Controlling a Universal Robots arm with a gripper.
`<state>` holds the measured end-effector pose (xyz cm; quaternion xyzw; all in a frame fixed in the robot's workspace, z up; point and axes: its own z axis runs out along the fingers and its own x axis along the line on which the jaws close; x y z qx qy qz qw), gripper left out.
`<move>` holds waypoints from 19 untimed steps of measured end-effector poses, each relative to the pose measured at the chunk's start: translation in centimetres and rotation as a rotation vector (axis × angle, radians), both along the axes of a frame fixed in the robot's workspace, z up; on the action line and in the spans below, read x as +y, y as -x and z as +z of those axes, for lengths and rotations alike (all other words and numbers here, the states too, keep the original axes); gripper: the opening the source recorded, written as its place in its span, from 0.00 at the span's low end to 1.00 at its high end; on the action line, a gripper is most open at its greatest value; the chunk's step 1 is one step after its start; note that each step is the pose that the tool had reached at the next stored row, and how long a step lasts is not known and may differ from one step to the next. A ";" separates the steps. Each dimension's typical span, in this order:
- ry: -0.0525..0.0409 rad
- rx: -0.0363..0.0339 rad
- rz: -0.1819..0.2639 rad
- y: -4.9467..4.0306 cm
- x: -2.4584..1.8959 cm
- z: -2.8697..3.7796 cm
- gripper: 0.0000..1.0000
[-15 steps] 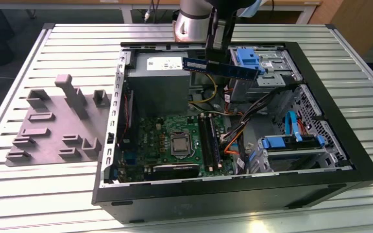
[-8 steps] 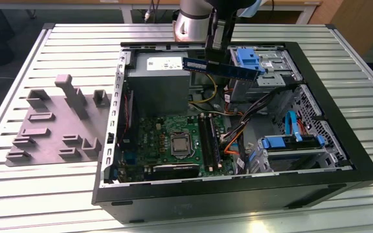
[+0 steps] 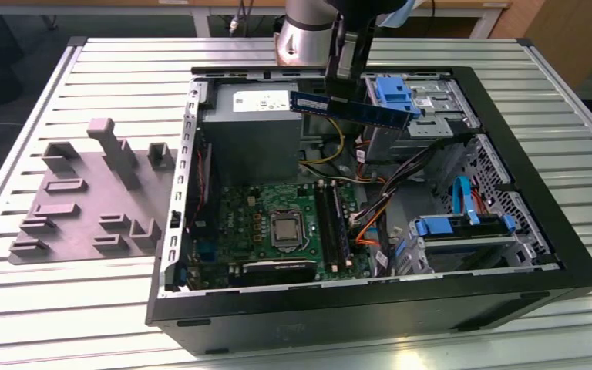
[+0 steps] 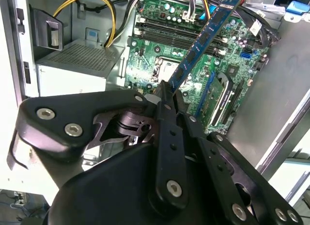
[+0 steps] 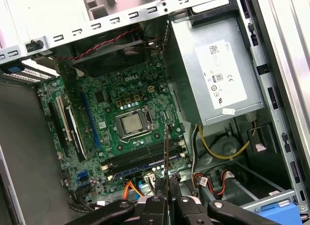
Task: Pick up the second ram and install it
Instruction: 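Insert the second ram into the second slot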
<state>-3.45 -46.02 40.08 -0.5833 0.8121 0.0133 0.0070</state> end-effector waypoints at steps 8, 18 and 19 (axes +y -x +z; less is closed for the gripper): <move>0.0000 0.0000 -0.007 -0.01 0.00 -0.03 0.14; -0.0001 0.0000 -0.014 -0.03 0.00 -0.06 0.14; 0.0000 0.0000 -0.015 -0.03 0.00 -0.06 0.14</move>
